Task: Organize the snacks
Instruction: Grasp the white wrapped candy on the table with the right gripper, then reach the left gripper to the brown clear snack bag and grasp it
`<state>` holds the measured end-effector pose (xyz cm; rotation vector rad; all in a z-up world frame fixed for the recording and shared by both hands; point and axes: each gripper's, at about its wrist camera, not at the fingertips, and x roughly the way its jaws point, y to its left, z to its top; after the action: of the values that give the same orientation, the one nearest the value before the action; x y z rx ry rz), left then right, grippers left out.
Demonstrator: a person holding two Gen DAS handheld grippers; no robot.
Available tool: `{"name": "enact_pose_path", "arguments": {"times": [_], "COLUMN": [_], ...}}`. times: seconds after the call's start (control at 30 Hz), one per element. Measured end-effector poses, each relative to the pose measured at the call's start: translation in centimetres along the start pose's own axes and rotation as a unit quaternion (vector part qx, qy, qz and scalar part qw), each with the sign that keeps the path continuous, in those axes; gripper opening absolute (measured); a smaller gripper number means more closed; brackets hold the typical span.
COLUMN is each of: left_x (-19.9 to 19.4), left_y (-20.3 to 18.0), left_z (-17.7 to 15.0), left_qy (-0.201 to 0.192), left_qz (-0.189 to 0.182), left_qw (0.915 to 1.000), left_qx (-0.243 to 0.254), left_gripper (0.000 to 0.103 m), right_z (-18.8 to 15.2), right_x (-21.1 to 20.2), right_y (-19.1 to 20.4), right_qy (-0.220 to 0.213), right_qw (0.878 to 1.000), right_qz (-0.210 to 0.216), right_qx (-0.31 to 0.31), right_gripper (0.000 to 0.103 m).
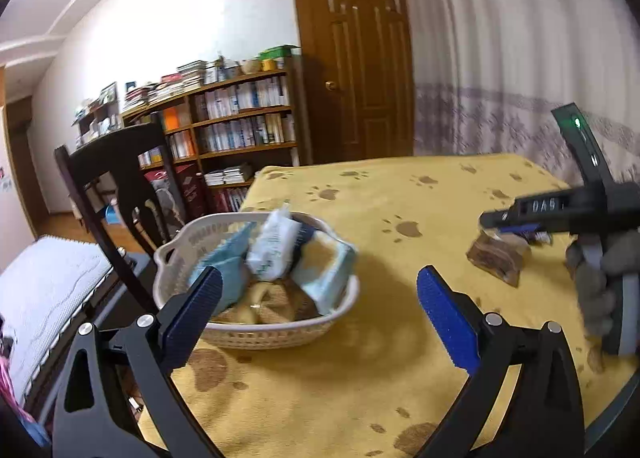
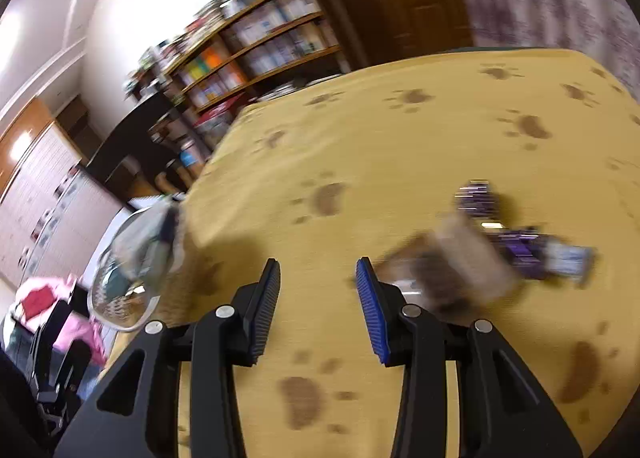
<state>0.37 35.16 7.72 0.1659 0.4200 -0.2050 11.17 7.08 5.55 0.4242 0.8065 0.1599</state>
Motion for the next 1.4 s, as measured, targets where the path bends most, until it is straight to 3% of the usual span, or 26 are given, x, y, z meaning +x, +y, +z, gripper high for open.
{"name": "enact_pose_path", "arguments": {"times": [0.3, 0.4, 0.53, 1.07, 1.33, 1.4], "left_x": [0.8, 1.2, 1.8, 2.3, 2.4, 2.5], "left_y": [-3.6, -4.1, -4.7, -4.7, -4.9, -4.9], "left_z": [-0.5, -0.6, -0.9, -1.3, -1.4, -1.4], "left_qy": [0.024, 0.037, 0.047, 0.06, 0.062, 0.064], "left_qz": [-0.058, -0.084, -0.086, -0.087, -0.085, -0.084], "left_qw": [0.9975, 0.9954, 0.9948, 0.994, 0.9939, 0.9939], "left_qx": [0.033, 0.026, 0.028, 0.027, 0.031, 0.03], "left_gripper": [0.099, 0.099, 0.099, 0.099, 0.099, 0.099], "right_z": [0.7, 1.1, 0.8, 1.0, 1.1, 0.7], "right_x": [-3.6, -3.8, -3.0, -0.3, 1.4, 1.5], "right_y": [-10.7, -13.3, -15.2, -14.1, -11.5, -11.0], "right_qy": [-0.04, -0.042, -0.03, -0.008, -0.001, 0.0], "right_qw": [0.993, 0.989, 0.986, 0.987, 0.98, 0.976], "right_qz": [-0.074, -0.088, -0.106, -0.127, -0.199, -0.217], "right_qx": [0.08, 0.107, 0.129, 0.101, 0.012, -0.014], "right_gripper": [0.04, 0.04, 0.04, 0.048, 0.052, 0.047]}}
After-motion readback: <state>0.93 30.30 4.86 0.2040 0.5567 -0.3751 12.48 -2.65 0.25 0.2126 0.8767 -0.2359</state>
